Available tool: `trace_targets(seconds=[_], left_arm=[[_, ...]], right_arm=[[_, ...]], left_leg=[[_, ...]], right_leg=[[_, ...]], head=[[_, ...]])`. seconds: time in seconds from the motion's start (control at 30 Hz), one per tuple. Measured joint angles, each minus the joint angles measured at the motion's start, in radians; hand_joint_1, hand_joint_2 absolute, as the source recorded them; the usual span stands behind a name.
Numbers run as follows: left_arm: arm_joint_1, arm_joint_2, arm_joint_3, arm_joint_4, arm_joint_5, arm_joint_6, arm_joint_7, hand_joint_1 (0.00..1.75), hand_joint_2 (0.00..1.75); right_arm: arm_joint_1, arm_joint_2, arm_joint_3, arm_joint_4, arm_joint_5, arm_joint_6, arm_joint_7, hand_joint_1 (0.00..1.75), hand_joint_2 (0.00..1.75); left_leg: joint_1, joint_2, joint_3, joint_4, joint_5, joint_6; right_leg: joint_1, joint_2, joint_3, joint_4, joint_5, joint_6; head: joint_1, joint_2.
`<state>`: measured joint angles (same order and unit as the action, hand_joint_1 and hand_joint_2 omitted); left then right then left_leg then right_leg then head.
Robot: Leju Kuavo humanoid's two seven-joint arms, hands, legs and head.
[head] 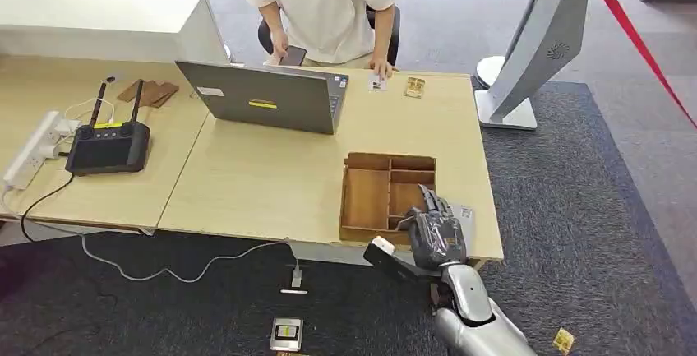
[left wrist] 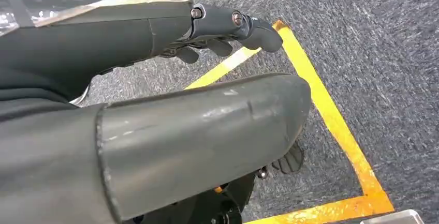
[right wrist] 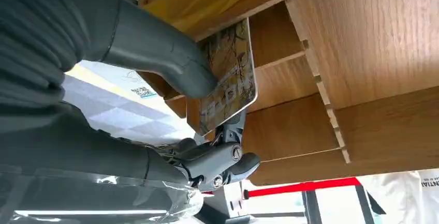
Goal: Pass the card to the sensor for recognition and then transmit it.
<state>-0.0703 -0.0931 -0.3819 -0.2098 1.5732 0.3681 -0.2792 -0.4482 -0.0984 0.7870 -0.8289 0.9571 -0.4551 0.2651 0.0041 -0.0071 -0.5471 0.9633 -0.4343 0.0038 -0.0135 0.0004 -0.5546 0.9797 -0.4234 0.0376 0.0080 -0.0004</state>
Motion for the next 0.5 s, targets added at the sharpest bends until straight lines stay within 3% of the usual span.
trace_targets(seconds=[0.27, 0.5], left_arm=[[0.000, 0.000, 0.000, 0.000, 0.000, 0.000, -0.005, 0.00, 0.00], [0.000, 0.000, 0.000, 0.000, 0.000, 0.000, -0.018, 0.00, 0.00]], right_arm=[[0.000, -0.001, 0.000, 0.000, -0.002, -0.012, 0.000, 1.75, 1.75], [-0.006, -0.006, -0.008, -0.043, 0.008, -0.070, 0.000, 1.75, 1.75]], left_leg=[[0.000, 0.000, 0.000, 0.000, 0.000, 0.000], [0.000, 0.000, 0.000, 0.000, 0.000, 0.000]], right_leg=[[0.000, 0.000, 0.000, 0.000, 0.000, 0.000], [0.000, 0.000, 0.000, 0.000, 0.000, 0.000]], head=[[0.000, 0.000], [0.000, 0.000]])
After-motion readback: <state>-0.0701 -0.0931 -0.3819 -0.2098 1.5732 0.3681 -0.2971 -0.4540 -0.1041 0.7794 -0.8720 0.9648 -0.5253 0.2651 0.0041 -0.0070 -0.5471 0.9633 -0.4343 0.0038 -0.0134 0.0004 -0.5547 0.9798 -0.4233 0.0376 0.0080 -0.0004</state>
